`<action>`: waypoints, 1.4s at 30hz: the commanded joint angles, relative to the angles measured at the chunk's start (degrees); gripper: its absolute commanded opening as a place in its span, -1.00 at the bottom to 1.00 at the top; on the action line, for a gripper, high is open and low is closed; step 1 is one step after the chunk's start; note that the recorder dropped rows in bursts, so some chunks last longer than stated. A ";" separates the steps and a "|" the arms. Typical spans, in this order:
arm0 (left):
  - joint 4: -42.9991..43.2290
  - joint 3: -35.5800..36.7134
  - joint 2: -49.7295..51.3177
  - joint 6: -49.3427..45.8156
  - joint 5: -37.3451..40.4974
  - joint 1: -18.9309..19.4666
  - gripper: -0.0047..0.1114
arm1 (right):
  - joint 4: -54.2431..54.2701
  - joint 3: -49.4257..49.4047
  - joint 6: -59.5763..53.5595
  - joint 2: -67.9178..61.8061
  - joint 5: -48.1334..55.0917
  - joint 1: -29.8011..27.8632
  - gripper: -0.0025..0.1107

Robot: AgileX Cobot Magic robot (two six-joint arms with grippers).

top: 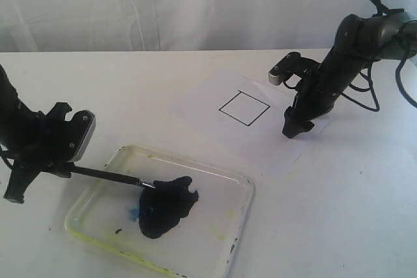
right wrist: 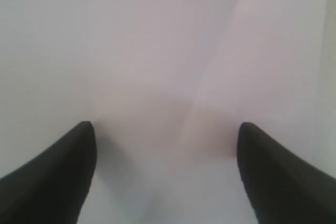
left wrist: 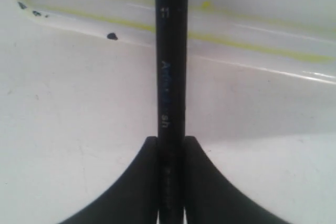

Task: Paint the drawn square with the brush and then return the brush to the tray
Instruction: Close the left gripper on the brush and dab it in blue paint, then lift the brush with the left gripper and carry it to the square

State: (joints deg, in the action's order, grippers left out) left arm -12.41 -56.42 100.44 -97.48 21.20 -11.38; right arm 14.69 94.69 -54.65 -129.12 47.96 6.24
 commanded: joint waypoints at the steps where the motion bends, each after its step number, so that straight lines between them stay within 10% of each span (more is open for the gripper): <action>1: -0.42 0.33 -2.12 -0.09 1.08 -0.35 -0.92 | -2.65 -0.95 -0.67 -1.74 0.82 -0.02 0.29; 22: -1.21 -17.03 -4.82 9.75 15.25 -0.94 -0.92 | -2.65 -0.95 -0.67 -1.74 0.82 -0.02 0.29; 42: 15.54 -42.01 14.30 28.39 20.91 -11.24 -0.92 | -2.77 -0.95 -0.67 -1.74 0.23 -0.02 0.29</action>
State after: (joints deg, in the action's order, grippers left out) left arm 2.60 -95.62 113.10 -71.40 42.02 -21.37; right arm 14.69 94.69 -54.65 -129.12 47.62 6.24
